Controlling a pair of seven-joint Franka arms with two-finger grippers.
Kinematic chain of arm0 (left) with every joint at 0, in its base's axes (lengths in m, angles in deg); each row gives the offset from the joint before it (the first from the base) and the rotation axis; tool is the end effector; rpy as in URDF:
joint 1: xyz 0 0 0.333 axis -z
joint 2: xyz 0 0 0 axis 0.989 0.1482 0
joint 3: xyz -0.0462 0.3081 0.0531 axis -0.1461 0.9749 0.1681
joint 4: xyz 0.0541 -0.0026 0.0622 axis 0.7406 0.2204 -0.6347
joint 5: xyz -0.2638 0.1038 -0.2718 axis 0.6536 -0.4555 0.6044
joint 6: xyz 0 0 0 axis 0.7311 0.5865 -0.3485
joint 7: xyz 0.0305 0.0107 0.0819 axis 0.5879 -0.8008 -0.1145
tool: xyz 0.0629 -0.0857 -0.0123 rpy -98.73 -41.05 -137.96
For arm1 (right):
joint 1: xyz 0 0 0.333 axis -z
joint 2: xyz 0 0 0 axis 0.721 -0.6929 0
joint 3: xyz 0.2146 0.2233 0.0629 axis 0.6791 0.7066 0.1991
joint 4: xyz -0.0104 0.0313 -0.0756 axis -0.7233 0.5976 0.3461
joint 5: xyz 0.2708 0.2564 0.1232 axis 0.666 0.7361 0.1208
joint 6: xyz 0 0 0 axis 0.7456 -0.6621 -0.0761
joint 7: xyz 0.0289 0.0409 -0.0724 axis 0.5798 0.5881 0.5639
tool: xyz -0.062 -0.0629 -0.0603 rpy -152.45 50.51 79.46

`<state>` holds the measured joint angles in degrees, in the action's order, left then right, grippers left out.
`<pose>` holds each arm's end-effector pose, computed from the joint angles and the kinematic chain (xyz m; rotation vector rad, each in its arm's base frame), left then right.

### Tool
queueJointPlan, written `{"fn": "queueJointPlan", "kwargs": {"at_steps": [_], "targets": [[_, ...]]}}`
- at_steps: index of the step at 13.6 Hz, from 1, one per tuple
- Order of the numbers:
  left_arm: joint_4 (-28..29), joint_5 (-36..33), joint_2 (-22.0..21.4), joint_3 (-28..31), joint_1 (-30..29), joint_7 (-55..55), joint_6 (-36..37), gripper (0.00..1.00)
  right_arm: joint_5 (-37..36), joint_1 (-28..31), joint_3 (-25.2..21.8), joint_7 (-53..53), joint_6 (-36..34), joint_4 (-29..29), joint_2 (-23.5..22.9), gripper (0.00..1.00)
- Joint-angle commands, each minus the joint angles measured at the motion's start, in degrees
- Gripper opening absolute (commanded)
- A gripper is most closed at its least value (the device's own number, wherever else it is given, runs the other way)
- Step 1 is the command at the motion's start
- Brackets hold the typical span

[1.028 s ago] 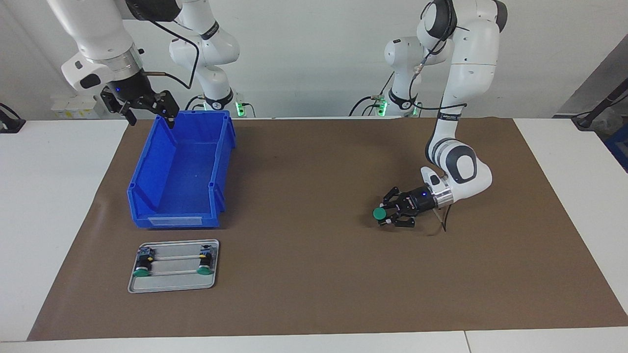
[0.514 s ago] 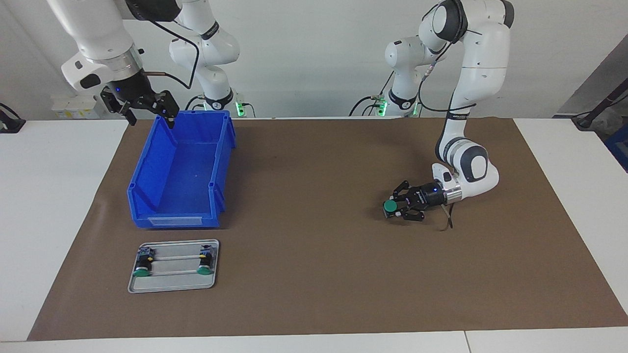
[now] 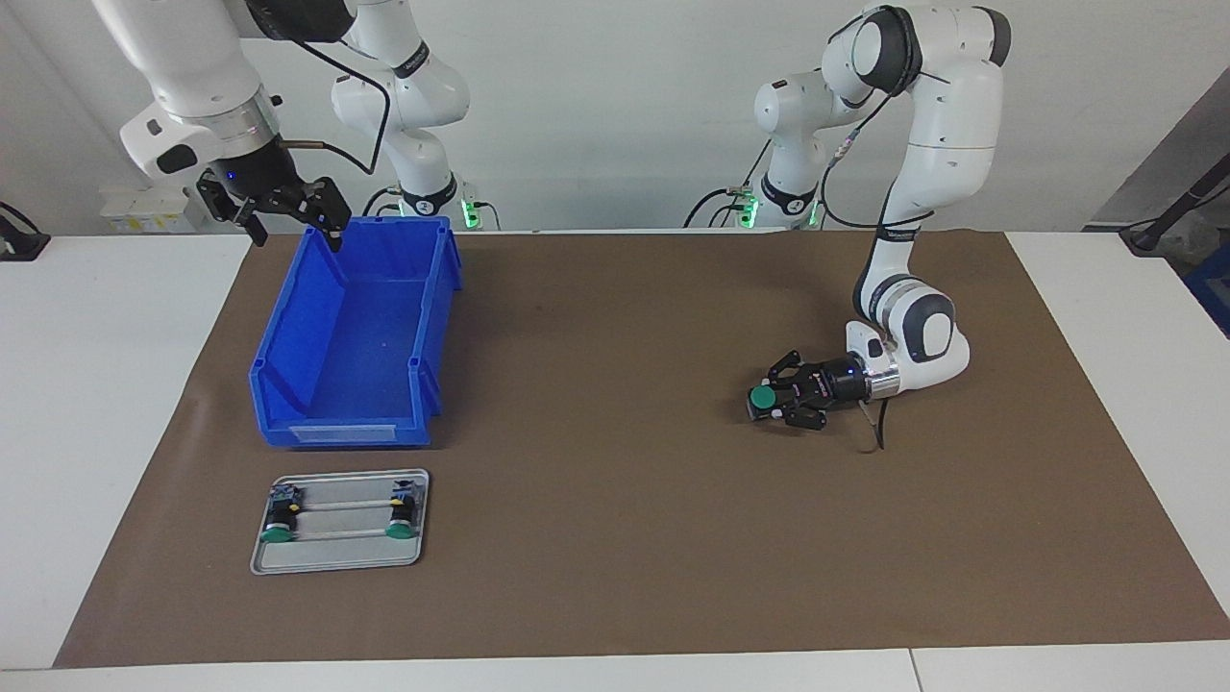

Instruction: Place and press button with both arms

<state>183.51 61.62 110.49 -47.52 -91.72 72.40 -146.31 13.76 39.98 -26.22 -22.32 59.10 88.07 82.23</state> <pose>0.5517 -0.0645 0.1925 1.4245 -1.0951 1.1605 0.5278 -0.0004 0.6306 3.1006 -0.1677 -0.0684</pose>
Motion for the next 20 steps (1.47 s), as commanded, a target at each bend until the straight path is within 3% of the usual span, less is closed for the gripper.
{"fn": "queueJointPlan", "kwargs": {"at_steps": [1,11,18,20], "targets": [[0.6,-0.2,0.3,-0.3,-0.9,3.4,1.5,0.00,1.2,0.9,0.6,1.4,-0.4,0.7,0.9,1.00],[2.1,-2.2,0.2,1.2,-1.1,8.8,0.6,0.00,1.2,0.9,0.6,1.4,-0.4,0.6,0.9,1.00],[2.0,-3.1,0.2,2.1,-1.3,8.4,0.6,0.34,1.2,0.9,0.7,1.4,-0.4,0.7,0.9,1.00],[1.9,-3.2,0.2,2.1,-1.3,8.3,0.4,0.38,1.2,0.9,0.6,1.4,-0.4,0.7,1.0,1.00]]}}
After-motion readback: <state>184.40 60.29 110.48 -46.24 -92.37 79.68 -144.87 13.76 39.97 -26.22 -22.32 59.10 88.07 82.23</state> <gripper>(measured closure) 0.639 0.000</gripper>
